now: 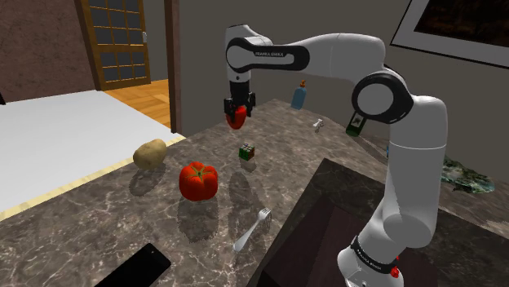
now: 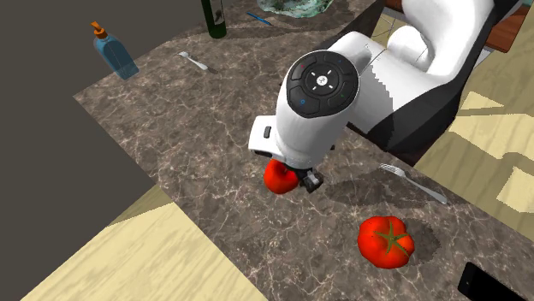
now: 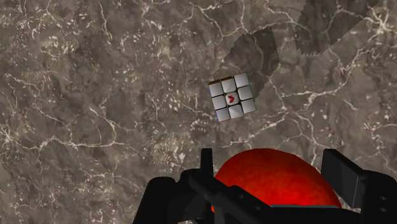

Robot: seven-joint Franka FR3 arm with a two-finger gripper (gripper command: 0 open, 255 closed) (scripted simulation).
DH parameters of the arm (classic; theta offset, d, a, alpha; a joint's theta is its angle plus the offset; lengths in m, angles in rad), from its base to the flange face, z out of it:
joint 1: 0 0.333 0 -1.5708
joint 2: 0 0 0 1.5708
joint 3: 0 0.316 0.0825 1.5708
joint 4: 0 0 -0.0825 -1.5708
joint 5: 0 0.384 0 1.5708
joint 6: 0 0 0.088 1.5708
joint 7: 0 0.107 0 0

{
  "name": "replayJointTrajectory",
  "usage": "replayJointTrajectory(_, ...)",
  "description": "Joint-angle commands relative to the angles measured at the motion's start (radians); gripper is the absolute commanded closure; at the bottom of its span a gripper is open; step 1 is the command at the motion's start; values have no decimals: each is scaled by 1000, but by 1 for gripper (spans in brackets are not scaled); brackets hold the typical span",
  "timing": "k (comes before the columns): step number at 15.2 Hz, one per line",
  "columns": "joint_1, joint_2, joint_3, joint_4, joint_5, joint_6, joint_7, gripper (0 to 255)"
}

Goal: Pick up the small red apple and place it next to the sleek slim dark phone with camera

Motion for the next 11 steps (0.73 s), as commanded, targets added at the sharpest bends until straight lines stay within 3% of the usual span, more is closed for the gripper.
replayJointTrajectory(1, 0, 5, -1, 36, 0, -31, -5, 255)
replayJointTrajectory(9, 4, 28, -1, 179, -1, -151, -15, 255)
replayJointTrajectory(11, 15, -1, 5, 141, 0, -143, 3, 255)
